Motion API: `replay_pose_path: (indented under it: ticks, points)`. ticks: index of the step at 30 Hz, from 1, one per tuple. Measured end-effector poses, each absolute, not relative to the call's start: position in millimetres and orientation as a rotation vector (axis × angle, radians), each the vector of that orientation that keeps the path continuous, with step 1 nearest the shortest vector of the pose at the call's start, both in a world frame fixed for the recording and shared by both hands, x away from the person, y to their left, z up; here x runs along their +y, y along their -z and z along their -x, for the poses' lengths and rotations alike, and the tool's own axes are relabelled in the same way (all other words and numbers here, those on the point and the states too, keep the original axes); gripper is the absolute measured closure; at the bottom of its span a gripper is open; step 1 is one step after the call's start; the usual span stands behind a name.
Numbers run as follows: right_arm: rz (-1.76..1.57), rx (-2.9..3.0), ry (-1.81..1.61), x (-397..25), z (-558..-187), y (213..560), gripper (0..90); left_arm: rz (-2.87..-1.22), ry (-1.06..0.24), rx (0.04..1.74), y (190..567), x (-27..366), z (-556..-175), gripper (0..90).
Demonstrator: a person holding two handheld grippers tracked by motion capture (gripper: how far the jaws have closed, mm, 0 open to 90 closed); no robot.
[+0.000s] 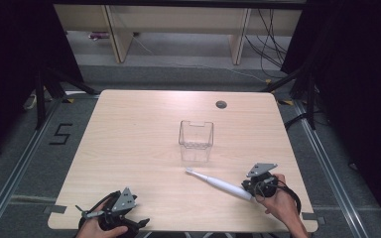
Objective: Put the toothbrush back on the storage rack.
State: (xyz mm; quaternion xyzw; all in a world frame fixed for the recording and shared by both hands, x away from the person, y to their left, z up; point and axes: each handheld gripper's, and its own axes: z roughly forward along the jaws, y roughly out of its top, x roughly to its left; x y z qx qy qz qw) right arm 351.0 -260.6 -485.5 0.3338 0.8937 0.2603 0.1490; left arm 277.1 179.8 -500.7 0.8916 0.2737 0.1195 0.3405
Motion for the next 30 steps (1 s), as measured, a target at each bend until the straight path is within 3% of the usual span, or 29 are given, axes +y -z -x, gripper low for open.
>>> replay_pose_path:
  ticks: [12, 22, 30]
  points:
    - [-0.923, 2.572, -0.730, -253, -348, 467, 61.7, -2.326, -0.304, 0.715, 501, 180, -278, 14.8]
    - [-0.760, 2.684, -0.660, -227, -356, 454, 50.9, -2.325, -0.309, 0.712, 502, 180, -278, 14.8]
    - [-0.683, 2.769, -0.574, -199, -363, 452, 49.1, -2.327, -0.303, 0.710, 501, 180, -278, 14.8]
